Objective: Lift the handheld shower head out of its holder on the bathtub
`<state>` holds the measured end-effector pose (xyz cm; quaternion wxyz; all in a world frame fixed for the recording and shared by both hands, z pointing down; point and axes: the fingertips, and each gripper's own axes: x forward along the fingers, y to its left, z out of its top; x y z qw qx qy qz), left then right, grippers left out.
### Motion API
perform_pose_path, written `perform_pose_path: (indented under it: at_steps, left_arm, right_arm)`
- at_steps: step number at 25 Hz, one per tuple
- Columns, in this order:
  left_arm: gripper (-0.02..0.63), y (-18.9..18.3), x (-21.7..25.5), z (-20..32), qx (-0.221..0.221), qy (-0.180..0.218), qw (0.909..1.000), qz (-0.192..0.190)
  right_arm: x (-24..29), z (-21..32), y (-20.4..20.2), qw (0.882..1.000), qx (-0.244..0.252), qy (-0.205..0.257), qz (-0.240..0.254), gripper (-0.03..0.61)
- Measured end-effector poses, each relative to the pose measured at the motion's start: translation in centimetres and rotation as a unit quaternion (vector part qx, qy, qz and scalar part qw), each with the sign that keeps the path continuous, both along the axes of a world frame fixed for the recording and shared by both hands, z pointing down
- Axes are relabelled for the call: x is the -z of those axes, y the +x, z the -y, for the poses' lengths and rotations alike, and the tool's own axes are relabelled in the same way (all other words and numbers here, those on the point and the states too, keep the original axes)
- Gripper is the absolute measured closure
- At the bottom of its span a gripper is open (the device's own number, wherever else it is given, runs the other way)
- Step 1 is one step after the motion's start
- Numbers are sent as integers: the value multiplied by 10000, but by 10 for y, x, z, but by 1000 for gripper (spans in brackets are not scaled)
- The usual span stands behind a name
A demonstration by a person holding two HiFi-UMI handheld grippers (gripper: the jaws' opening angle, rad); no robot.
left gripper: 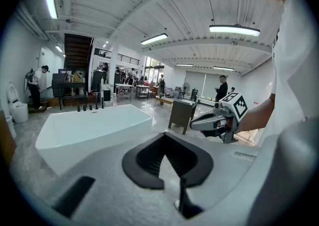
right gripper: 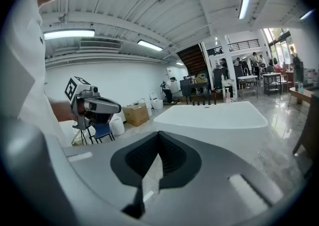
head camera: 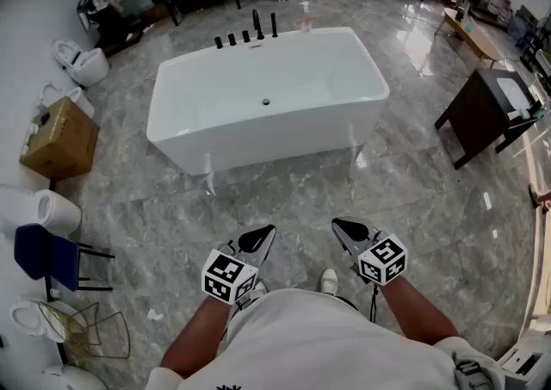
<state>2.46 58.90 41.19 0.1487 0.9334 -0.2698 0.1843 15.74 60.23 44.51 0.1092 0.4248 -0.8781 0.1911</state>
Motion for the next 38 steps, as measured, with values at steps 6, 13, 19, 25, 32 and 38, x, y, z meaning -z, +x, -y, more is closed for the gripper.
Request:
perform_pose_path:
  at_steps: [6, 13, 19, 25, 32, 38]
  left_arm:
    - [607, -121, -4, 11, 16, 0, 10000, 66]
    - [607, -198, -18, 0, -256, -76, 9996, 136]
    - [607, -197, -29, 8, -335, -272, 9991, -31]
    - [607, -190, -20, 48, -342, -317, 9989, 41]
    - [607, -143, -14, 111, -286, -274, 9991, 180]
    - [607, -101, -2, 165, -336, -70, 9991, 251]
  right_arm:
    - [4, 10, -107, 9999, -94, 40, -64, 566]
    - [-3, 2, -173, 9984, -565, -78, -16, 566]
    - [3, 18, -178, 9971, -752, 11, -79, 404]
    - [7, 81, -162, 9962, -849, 174, -65, 375]
    - [16, 169, -107, 9944, -919, 524, -79, 325]
    - [7, 236, -59, 9929, -1033, 570, -115, 269]
